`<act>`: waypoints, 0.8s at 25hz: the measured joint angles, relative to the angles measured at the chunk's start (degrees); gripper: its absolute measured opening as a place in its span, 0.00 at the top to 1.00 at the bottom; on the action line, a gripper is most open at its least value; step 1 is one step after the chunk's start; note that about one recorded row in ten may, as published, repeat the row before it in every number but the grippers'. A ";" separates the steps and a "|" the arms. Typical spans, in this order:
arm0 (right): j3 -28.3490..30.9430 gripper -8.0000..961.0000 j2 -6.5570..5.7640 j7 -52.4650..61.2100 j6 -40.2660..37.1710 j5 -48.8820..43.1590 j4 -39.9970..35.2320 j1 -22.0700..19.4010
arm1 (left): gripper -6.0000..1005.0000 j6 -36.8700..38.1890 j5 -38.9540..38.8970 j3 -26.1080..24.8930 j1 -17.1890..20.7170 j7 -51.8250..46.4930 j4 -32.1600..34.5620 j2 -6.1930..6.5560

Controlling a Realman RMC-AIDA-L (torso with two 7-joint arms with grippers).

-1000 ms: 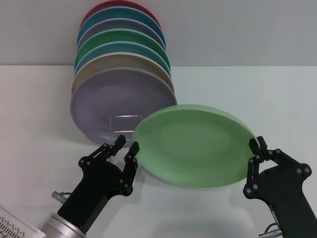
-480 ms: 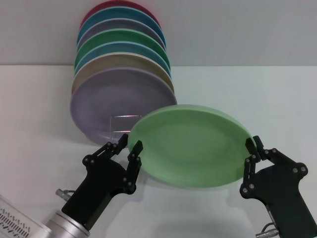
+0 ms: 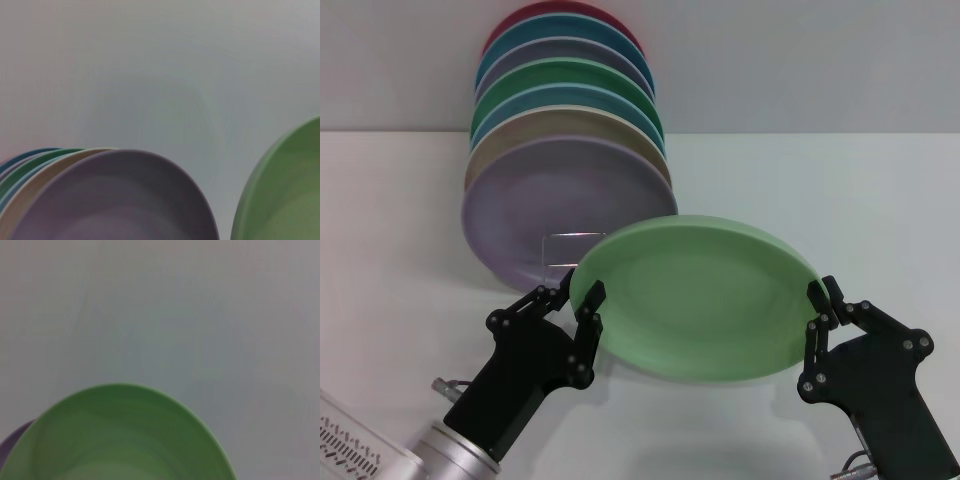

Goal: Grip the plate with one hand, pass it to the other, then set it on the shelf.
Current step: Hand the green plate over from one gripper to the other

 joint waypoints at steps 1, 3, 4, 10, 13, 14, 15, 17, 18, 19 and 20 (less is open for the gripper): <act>0.00 0.97 0.00 0.00 0.01 0.00 0.00 0.00 | 0.73 0.03 0.00 0.00 0.05 0.07 0.06 0.00; 0.00 0.97 0.00 0.00 0.01 0.00 0.00 0.00 | 0.73 0.08 0.00 0.00 0.20 0.16 0.19 0.00; -0.02 0.97 0.00 0.00 0.01 0.00 0.00 0.00 | 0.75 0.10 0.00 0.00 0.25 0.17 0.23 0.00; -0.20 0.97 0.00 0.00 0.01 0.00 -0.01 0.15 | 0.85 0.24 0.00 0.00 0.24 0.19 0.27 0.10; -0.70 0.97 0.00 0.00 0.03 0.00 -0.11 0.49 | 0.86 0.24 -0.02 0.00 0.07 0.21 0.28 0.10; -0.75 0.97 0.00 0.00 0.06 0.00 -0.15 0.53 | 0.86 0.24 -0.03 -0.01 0.01 0.22 0.28 0.10; -0.75 0.97 0.00 0.00 0.08 0.00 -0.16 0.53 | 0.86 0.23 -0.03 -0.01 -0.04 0.22 0.28 0.10; -0.73 0.97 0.00 0.00 0.11 0.00 -0.14 0.53 | 0.86 0.21 -0.03 0.00 -0.08 0.23 0.28 0.09; -0.70 0.97 0.00 0.00 0.12 0.00 -0.12 0.53 | 0.86 0.21 -0.03 0.00 -0.08 0.23 0.29 0.09; -0.67 0.97 0.00 0.00 0.13 0.00 -0.10 0.53 | 0.86 0.21 -0.03 0.00 -0.08 0.23 0.28 0.09; -0.62 0.97 0.00 0.00 0.14 -0.01 -0.09 0.53 | 0.86 0.22 -0.03 0.01 -0.09 0.23 0.29 0.08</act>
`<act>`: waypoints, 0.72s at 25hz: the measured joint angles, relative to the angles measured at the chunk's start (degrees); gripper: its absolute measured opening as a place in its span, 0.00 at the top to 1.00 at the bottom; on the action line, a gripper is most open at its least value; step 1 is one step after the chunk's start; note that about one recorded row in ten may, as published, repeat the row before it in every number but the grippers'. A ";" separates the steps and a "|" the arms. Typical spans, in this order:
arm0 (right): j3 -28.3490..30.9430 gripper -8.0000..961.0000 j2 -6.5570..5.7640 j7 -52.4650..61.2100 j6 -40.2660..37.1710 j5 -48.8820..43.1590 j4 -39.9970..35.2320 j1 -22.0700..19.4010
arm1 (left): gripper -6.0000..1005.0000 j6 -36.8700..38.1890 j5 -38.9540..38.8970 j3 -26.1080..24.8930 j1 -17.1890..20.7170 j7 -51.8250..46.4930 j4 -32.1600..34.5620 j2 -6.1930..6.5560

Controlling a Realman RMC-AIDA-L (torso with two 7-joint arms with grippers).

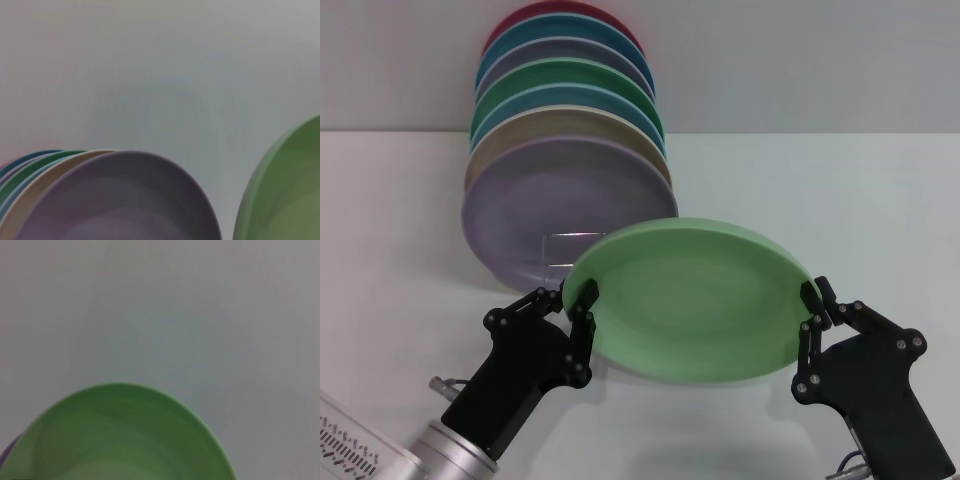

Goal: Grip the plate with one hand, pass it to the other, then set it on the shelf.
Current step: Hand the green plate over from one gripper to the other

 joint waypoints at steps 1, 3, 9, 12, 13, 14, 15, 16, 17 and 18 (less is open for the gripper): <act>0.03 0.97 0.00 0.00 0.01 0.00 -0.01 0.00 | 0.87 0.02 0.00 0.00 -0.01 0.00 0.02 0.00; 0.07 0.97 0.00 0.00 0.03 0.00 -0.03 -0.01 | 0.87 0.08 0.04 0.01 0.00 0.00 0.05 0.00; 0.08 0.97 0.00 0.00 0.05 -0.02 -0.09 0.01 | 0.89 0.17 0.12 -0.07 0.12 0.00 0.19 0.00; 0.05 0.97 0.00 0.00 0.06 -0.02 -0.09 0.04 | 0.90 0.19 -0.03 -0.09 0.19 0.00 0.28 0.00; 0.04 0.97 0.00 0.00 0.06 -0.02 -0.09 0.05 | 0.90 0.20 -0.09 -0.09 0.18 0.00 0.30 0.00; 0.04 0.97 0.01 0.00 0.06 -0.02 -0.09 0.06 | 0.90 0.21 -0.11 -0.09 0.17 0.00 0.31 0.00; 0.04 0.97 0.00 0.00 0.07 -0.02 -0.09 0.06 | 0.91 0.21 -0.14 -0.09 0.15 0.00 0.32 0.00; 0.02 0.97 0.00 0.00 0.07 -0.02 -0.09 0.06 | 0.91 0.22 -0.17 -0.11 0.09 -0.07 0.42 0.00; -0.06 0.97 0.01 0.00 0.08 -0.03 -0.08 0.06 | 0.91 0.22 -0.16 -0.15 0.07 -0.21 0.54 0.00; -0.06 0.97 0.01 0.00 0.08 -0.03 -0.08 0.06 | 0.91 0.22 -0.16 -0.15 0.07 -0.21 0.54 0.00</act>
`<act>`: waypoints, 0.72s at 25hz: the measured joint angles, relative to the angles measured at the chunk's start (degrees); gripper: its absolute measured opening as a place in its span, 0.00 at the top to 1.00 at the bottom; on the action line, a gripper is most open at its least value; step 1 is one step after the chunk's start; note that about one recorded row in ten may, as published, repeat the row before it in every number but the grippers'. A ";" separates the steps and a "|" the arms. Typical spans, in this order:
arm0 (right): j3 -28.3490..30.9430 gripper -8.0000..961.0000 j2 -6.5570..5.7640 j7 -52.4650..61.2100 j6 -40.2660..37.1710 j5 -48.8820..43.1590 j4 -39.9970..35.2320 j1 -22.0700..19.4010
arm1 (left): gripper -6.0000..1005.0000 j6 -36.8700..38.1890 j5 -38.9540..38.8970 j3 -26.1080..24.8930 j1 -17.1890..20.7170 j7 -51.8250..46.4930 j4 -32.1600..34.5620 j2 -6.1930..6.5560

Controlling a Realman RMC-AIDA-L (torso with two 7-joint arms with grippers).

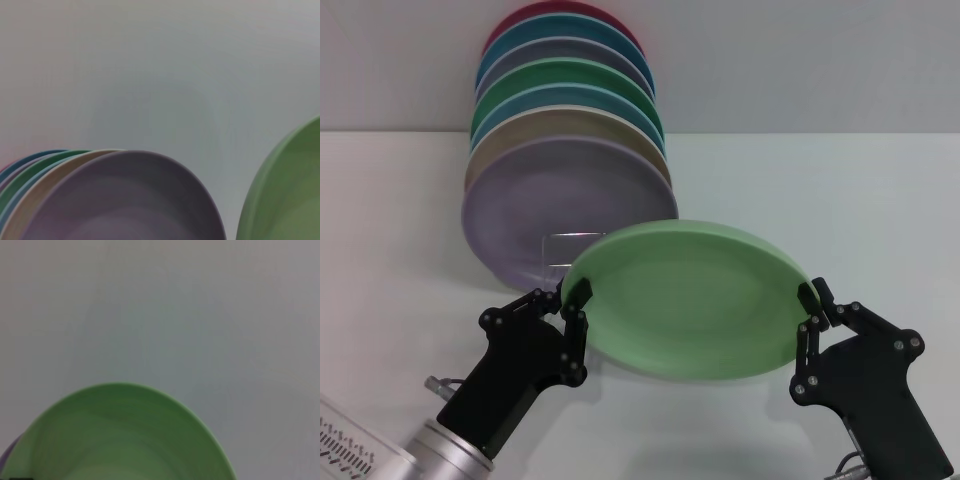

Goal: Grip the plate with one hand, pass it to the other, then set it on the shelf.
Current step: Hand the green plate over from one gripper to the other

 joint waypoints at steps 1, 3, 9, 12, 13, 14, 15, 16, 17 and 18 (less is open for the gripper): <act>-0.06 0.97 0.00 0.00 0.01 0.00 0.00 0.00 | 0.91 0.00 0.00 -0.04 -0.01 -0.08 0.05 0.00; -0.09 0.97 0.00 0.00 -0.01 0.01 -0.01 -0.01 | 0.91 0.00 -0.14 -0.44 0.00 -0.32 0.34 0.02; -0.11 0.97 0.00 0.00 0.00 0.00 -0.07 -0.01 | 0.94 0.00 -0.10 -0.86 0.23 -0.37 0.48 0.00; -0.11 0.97 0.00 0.00 0.00 0.00 -0.13 0.00 | 0.95 0.06 0.17 -0.86 0.30 -0.37 0.77 0.00; -0.11 0.97 0.00 0.00 0.00 0.00 -0.13 0.01 | 0.95 0.13 0.23 -0.85 0.31 -0.37 0.87 0.00; -0.11 0.97 0.00 0.01 0.00 0.00 -0.15 0.06 | 0.96 0.22 0.24 -0.77 0.31 -0.37 0.92 0.00; -0.12 0.97 0.00 0.03 -0.01 0.00 -0.15 0.10 | 0.96 0.28 0.22 -0.70 0.32 -0.34 0.94 0.00; -0.13 0.97 0.00 0.05 -0.02 0.01 -0.17 0.14 | 0.96 0.33 0.19 -0.58 0.33 -0.27 0.95 0.01; -0.13 0.97 0.00 0.07 -0.04 0.02 -0.18 0.15 | 0.97 0.39 0.17 -0.52 0.34 -0.17 0.94 0.01; -0.13 0.97 0.00 0.08 -0.05 0.02 -0.18 0.16 | 0.97 0.46 0.13 -0.47 0.35 -0.07 0.91 0.01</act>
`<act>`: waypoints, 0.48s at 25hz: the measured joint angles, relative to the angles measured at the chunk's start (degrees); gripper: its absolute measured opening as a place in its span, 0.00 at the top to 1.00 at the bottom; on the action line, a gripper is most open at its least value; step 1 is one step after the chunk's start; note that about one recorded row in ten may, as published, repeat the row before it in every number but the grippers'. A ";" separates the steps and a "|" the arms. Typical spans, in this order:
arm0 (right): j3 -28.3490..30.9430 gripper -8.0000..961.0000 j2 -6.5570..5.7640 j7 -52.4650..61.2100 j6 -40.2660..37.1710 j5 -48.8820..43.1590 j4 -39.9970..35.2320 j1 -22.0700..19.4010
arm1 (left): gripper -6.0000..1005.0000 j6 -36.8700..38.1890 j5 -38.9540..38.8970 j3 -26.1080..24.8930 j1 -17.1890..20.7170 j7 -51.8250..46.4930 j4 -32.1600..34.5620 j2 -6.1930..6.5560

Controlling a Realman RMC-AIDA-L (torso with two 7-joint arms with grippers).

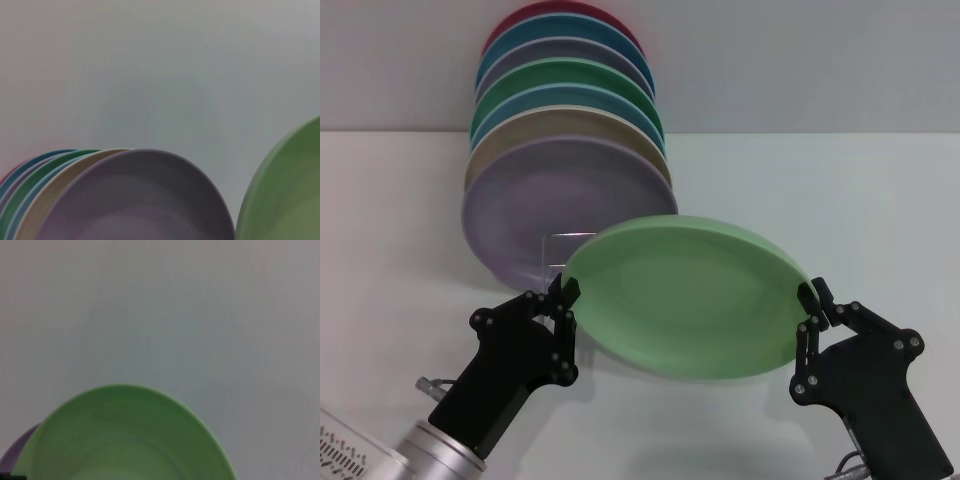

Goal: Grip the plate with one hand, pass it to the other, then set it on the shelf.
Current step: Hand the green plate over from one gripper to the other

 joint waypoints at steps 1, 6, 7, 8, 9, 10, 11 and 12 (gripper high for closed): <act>0.00 0.97 0.00 0.03 -0.01 0.00 0.00 0.00 | 0.97 0.11 -0.02 0.02 0.02 0.08 -0.04 0.00; -0.16 0.97 0.00 0.16 0.21 0.02 -0.08 0.31 | 0.97 0.46 -0.06 -0.05 0.34 0.16 -0.09 -0.05; -0.17 0.97 0.00 0.16 0.35 0.02 -0.09 0.37 | 0.97 0.47 -0.07 -0.08 0.35 0.17 -0.08 -0.04; -0.19 0.97 0.00 0.14 0.49 0.02 -0.09 0.41 | 0.97 0.48 -0.07 -0.13 0.36 0.17 -0.06 -0.05; -0.23 0.97 0.00 0.13 0.53 0.01 -0.09 0.48 | 0.97 0.49 0.00 -0.17 0.38 0.19 -0.06 -0.09; -0.23 0.96 -0.01 0.13 0.49 -0.02 -0.09 0.51 | 0.97 0.49 0.01 -0.24 0.42 0.19 -0.04 -0.08; -0.23 0.96 -0.04 0.13 0.38 -0.11 -0.09 0.53 | 0.97 0.49 0.02 -0.26 0.46 0.19 -0.03 -0.09; -0.25 0.95 -0.14 0.13 0.22 -0.31 -0.09 0.54 | 0.97 0.50 0.02 -0.26 0.48 0.20 0.00 -0.09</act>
